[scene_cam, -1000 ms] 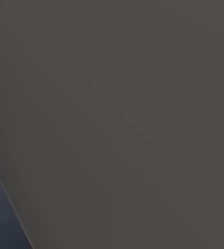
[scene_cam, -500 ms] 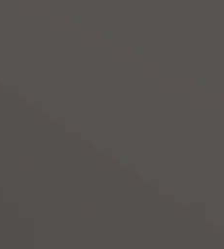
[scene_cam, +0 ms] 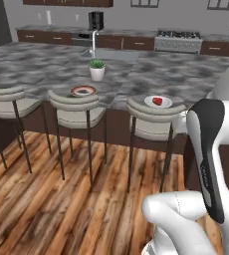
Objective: Transport the steak and avocado to the fridge. Place the steak on the rack containing meat and place the avocado on the rack containing the vegetable, ensuring meats and vegetables are on different racks.
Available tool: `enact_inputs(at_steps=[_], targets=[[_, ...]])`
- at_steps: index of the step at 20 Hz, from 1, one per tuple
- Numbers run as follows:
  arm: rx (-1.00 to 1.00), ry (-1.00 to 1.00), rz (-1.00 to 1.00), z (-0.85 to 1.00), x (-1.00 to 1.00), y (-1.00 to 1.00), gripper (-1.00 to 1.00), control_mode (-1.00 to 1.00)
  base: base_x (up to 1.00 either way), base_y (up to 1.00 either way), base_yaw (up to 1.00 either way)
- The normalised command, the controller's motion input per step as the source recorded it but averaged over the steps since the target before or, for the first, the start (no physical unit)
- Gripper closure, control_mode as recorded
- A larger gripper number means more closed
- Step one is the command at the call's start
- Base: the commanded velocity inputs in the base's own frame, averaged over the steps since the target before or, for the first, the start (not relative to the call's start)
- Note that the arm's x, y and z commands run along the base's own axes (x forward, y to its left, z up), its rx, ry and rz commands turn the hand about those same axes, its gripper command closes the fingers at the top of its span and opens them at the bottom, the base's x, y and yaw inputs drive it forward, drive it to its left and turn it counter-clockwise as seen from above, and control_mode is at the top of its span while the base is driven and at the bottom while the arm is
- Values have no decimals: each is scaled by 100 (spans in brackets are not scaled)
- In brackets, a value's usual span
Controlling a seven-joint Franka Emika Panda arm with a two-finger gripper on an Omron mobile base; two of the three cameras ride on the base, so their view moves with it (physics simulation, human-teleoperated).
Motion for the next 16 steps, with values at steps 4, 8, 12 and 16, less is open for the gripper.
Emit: enact_inputs(at_steps=[4,8,12,16], targets=[[0,0,0,0,0,0,-100,100,88,-1,-39],[0,0,0,0,0,0,-100,100,82,20,-46],[0,0,0,0,0,0,-100,100,73,41,-46],[0,0,0,0,0,0,-100,100,62,19,-30]])
